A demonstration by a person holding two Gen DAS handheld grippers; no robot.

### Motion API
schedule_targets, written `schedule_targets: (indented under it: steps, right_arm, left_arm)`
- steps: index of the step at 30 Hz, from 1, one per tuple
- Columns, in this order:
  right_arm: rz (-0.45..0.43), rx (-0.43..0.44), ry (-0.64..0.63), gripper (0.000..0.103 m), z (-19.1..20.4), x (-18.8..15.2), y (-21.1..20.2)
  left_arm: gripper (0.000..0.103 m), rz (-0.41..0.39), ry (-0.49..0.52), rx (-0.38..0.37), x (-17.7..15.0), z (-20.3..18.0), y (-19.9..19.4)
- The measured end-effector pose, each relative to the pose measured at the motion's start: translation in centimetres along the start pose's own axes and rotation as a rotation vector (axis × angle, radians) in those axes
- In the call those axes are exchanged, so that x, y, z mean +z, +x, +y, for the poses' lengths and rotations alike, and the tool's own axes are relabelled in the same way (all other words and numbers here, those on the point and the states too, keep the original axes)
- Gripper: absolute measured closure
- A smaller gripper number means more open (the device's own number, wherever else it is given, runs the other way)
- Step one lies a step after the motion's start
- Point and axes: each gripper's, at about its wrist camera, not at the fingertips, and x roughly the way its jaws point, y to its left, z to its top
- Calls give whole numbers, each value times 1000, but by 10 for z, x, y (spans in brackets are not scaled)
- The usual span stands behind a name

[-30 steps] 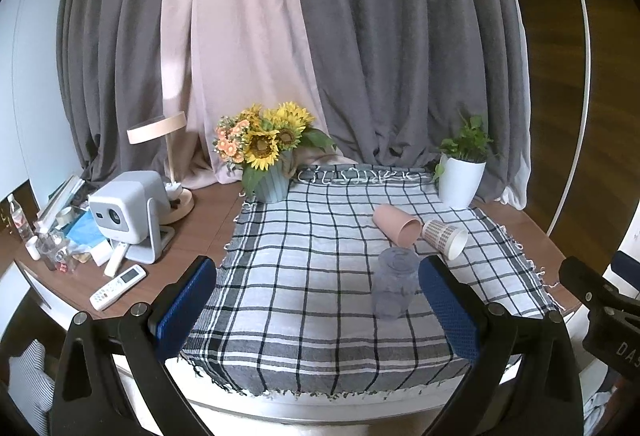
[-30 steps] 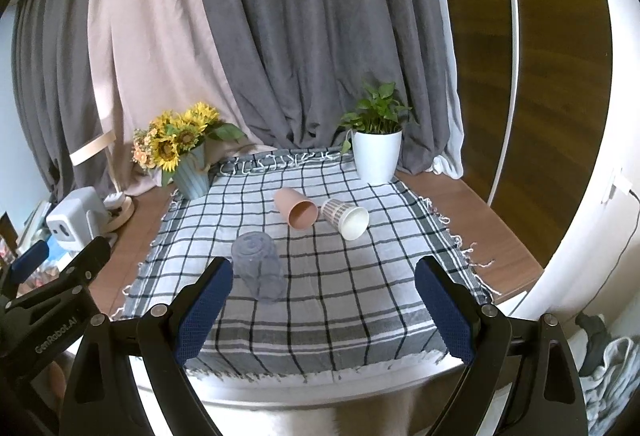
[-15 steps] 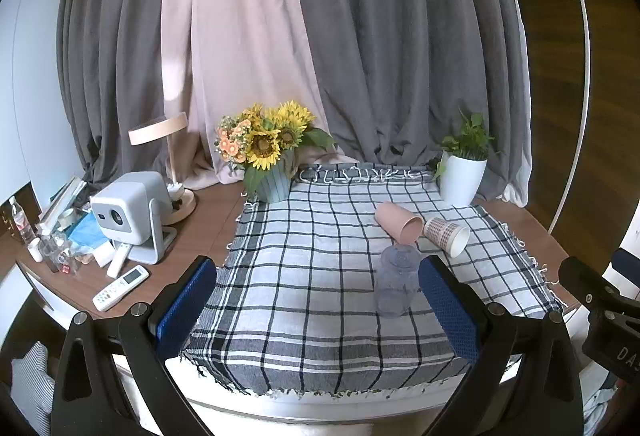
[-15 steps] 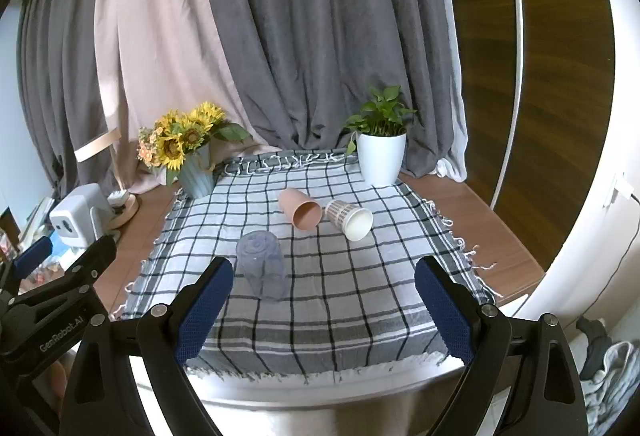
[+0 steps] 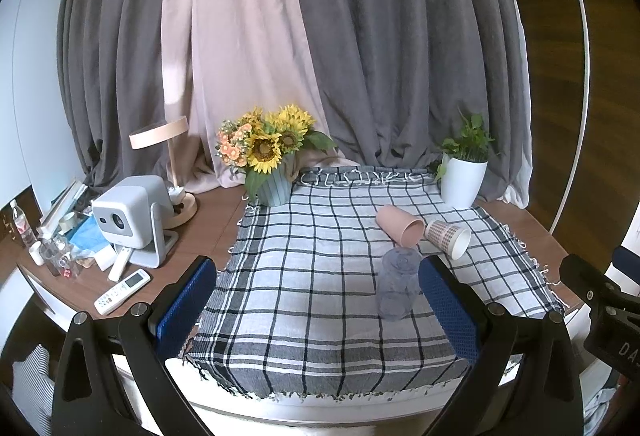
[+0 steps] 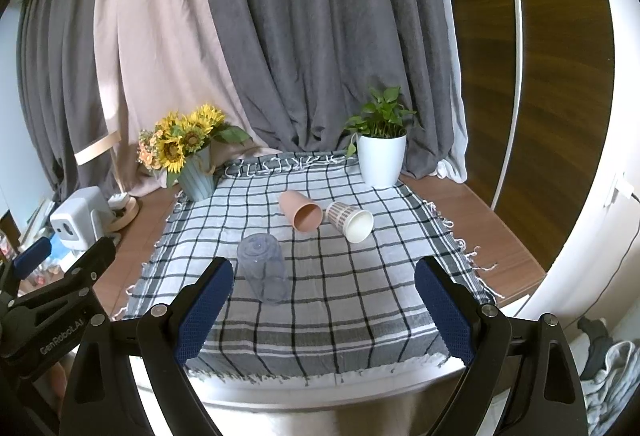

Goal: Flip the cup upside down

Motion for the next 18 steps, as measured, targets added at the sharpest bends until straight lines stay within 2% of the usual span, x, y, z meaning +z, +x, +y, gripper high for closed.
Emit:
schedule_targets:
  steps: [18]
  right_arm:
    - [-4,-1,1,10,0,3,0]
  left_arm:
    - [0,-1,2,-1,1,-2,0]
